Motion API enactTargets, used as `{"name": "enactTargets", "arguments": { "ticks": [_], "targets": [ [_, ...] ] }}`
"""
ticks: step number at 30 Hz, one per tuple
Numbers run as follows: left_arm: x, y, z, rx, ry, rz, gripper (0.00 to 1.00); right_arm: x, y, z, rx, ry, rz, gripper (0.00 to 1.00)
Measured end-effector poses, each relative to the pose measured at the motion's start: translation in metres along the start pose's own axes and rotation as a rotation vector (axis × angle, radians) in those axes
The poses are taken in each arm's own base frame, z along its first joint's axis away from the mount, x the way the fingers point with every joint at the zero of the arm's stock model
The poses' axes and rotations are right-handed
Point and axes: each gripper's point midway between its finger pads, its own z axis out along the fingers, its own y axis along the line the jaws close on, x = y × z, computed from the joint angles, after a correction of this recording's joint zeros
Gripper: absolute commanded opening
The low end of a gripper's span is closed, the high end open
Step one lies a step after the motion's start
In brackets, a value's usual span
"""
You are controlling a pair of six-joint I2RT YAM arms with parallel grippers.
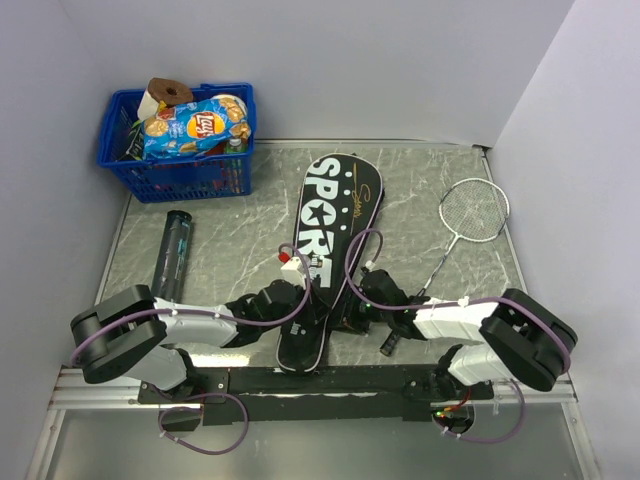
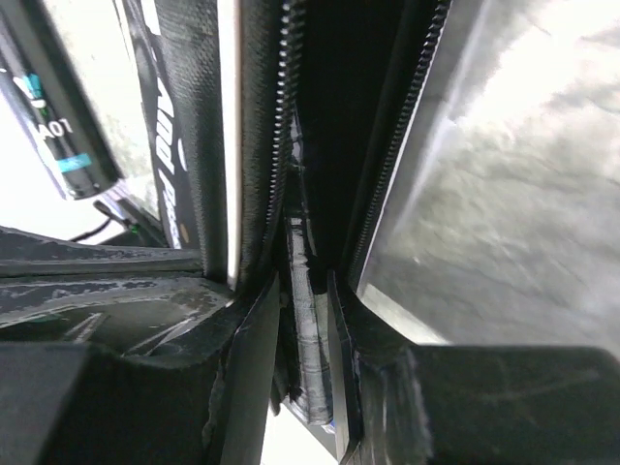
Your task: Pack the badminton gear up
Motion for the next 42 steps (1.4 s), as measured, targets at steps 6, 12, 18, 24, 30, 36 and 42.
{"name": "enactTargets", "arguments": {
  "ticks": [6, 12, 18, 24, 30, 36, 42],
  "targets": [
    [-0.001, 0.008, -0.002, -0.023, -0.019, -0.019, 0.01, -0.003, 0.005, 0.005, -0.018, -0.011, 0.022, 0.32],
    [-0.007, 0.011, -0.007, -0.033, -0.048, -0.031, 0.01, -0.010, 0.011, 0.011, -0.006, -0.037, 0.017, 0.32],
    [-0.014, 0.009, -0.010, -0.035, -0.072, -0.045, 0.01, -0.017, 0.015, 0.014, 0.001, -0.064, 0.017, 0.32],
    [-0.015, 0.008, -0.016, -0.023, -0.087, -0.078, 0.01, -0.026, 0.019, 0.020, 0.003, -0.085, 0.026, 0.32],
    [-0.015, 0.018, -0.023, -0.028, -0.124, -0.140, 0.01, -0.031, 0.025, 0.031, -0.016, -0.081, 0.030, 0.33],
    [-0.020, 0.026, -0.028, -0.035, -0.171, -0.169, 0.01, -0.034, 0.036, 0.045, -0.118, -0.046, 0.011, 0.34],
    [-0.027, 0.018, -0.029, 0.001, -0.192, -0.202, 0.01, -0.036, 0.042, 0.048, -0.212, -0.019, 0.000, 0.34]
  ]
}}
